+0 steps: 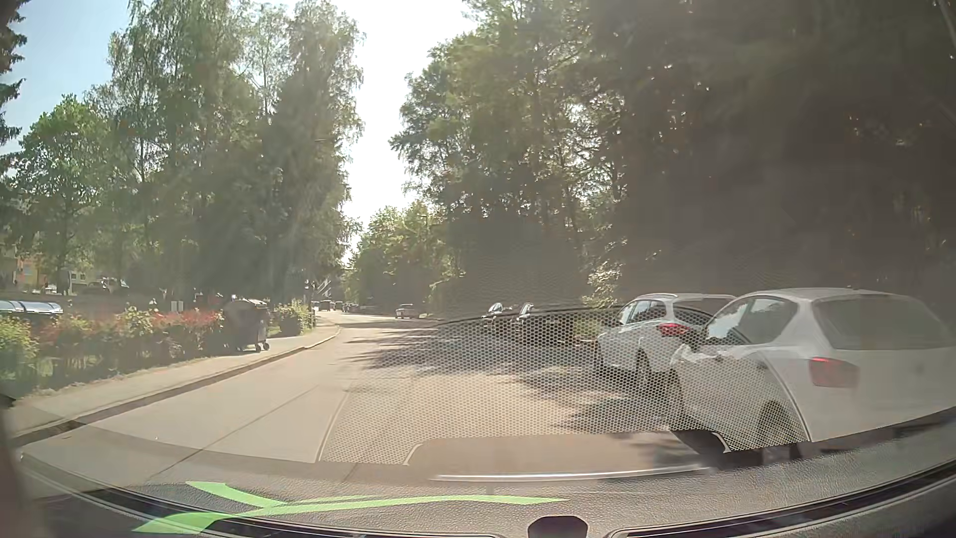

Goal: Follow the waypoints while adhering to traffic rules and regulations

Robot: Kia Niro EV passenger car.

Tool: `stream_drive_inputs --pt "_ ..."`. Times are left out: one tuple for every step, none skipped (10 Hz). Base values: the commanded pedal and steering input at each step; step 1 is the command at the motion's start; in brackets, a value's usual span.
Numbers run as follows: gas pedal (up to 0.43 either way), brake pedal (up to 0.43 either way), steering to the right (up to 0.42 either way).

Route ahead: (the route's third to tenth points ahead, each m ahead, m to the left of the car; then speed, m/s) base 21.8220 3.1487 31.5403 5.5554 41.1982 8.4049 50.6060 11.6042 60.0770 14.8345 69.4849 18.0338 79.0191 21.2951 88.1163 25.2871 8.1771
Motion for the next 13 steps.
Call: stream_drive_inputs --pt "0.189 0.000 -0.048" --pt "0.169 0.000 -0.048" --pt "0.130 0.000 -0.048" --pt "0.130 0.000 -0.048" --pt "0.130 0.000 -0.048" --pt "0.130 0.000 -0.048" --pt "0.130 0.000 -0.048" --pt "0.130 0.000 -0.048" --pt "0.130 0.000 -0.048" --pt "0.130 0.000 -0.047" --pt "0.130 0.000 -0.046" --pt "0.130 0.000 -0.044" --pt "0.130 0.000 -0.042"
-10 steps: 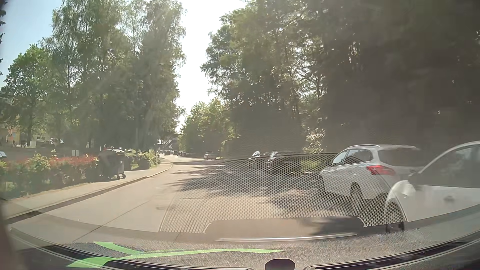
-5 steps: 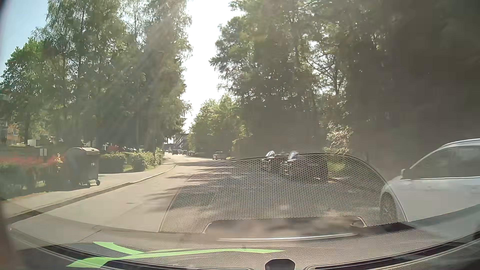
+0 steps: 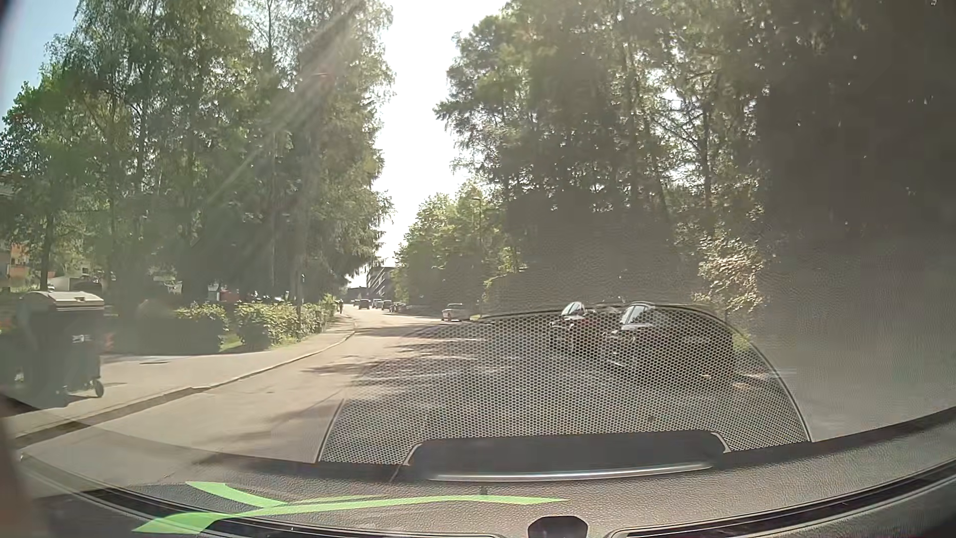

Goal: Follow the waypoints while adhering to traffic rules and regulations

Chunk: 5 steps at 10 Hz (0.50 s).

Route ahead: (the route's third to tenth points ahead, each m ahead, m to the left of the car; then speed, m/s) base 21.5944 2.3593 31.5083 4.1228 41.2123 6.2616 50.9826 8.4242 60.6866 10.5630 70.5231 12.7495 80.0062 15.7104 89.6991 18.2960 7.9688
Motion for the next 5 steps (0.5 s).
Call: stream_drive_inputs --pt "0.130 0.000 -0.040" --pt "0.138 0.000 -0.039" --pt "0.138 0.000 -0.038" --pt "0.138 0.000 -0.037" --pt "0.138 0.000 -0.033"
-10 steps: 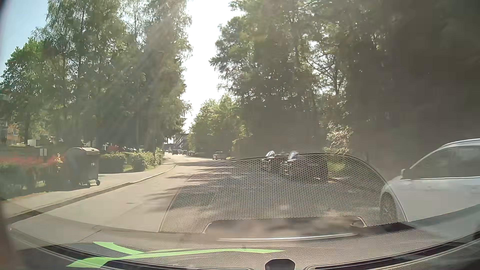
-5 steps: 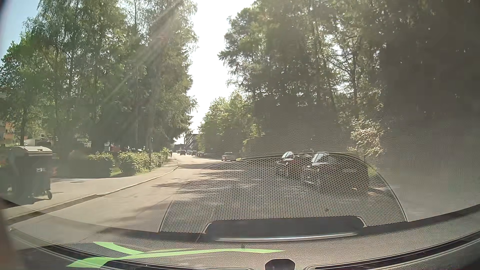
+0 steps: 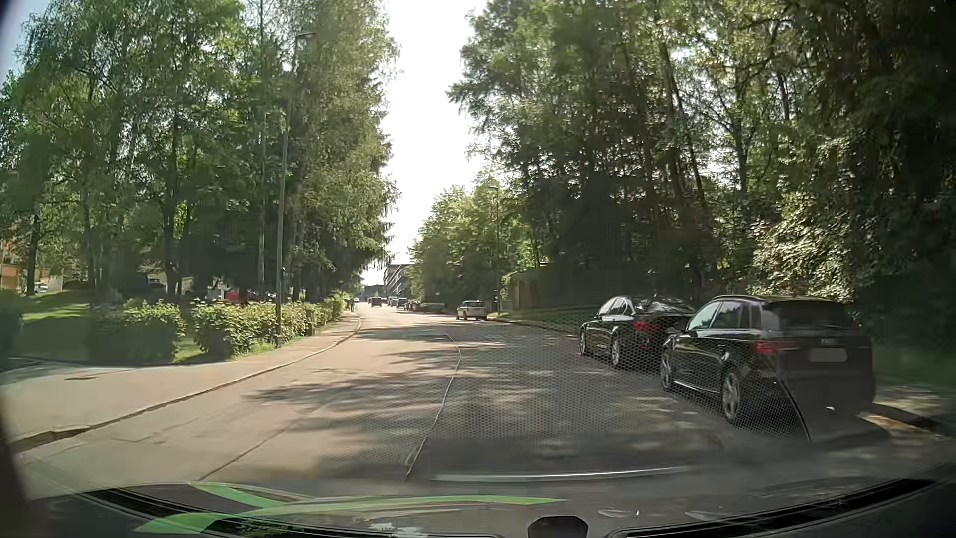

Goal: Follow the waypoints while adhering to traffic rules and regulations

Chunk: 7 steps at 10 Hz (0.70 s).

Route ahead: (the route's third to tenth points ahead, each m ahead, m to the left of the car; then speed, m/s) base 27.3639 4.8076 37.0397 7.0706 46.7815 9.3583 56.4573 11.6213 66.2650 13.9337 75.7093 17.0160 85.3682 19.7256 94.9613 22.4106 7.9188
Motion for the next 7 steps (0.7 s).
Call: stream_drive_inputs --pt "0.138 0.000 -0.030" --pt "0.138 0.000 -0.027" --pt "0.138 0.000 -0.024" --pt "0.138 0.000 -0.024" --pt "0.138 0.000 -0.025" --pt "0.138 0.000 -0.025" --pt "0.138 0.000 -0.025"
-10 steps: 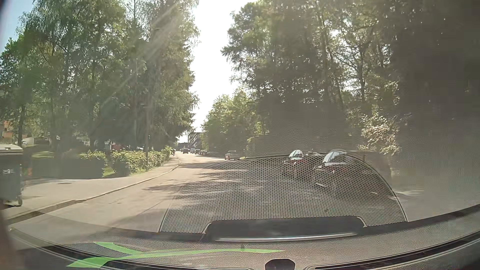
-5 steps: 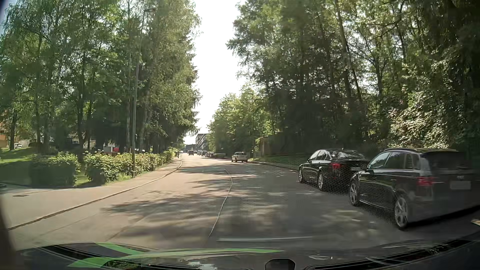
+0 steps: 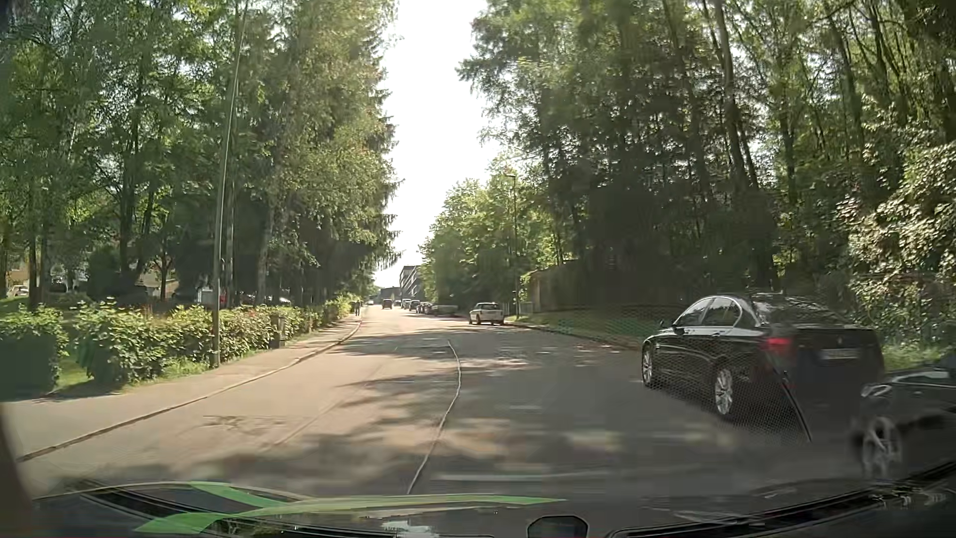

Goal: Follow the waypoints while adhering to traffic rules and regulations

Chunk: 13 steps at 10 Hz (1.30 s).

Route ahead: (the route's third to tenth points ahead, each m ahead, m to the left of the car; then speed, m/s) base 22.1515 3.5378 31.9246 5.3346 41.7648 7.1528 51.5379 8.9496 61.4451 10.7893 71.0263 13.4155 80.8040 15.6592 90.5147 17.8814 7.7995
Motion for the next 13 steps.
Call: stream_drive_inputs --pt "0.138 0.000 -0.025" --pt "0.138 0.000 -0.025" --pt "0.138 0.000 -0.025" --pt "0.138 0.000 -0.025" --pt "0.138 0.000 -0.025" --pt "0.138 0.000 -0.025" --pt "0.138 0.000 -0.025" --pt "0.138 0.000 -0.025" --pt "0.138 0.000 -0.025" --pt "0.138 0.000 -0.026" --pt "0.138 0.000 -0.026" --pt "0.138 0.000 -0.028" --pt "0.138 0.000 -0.033"
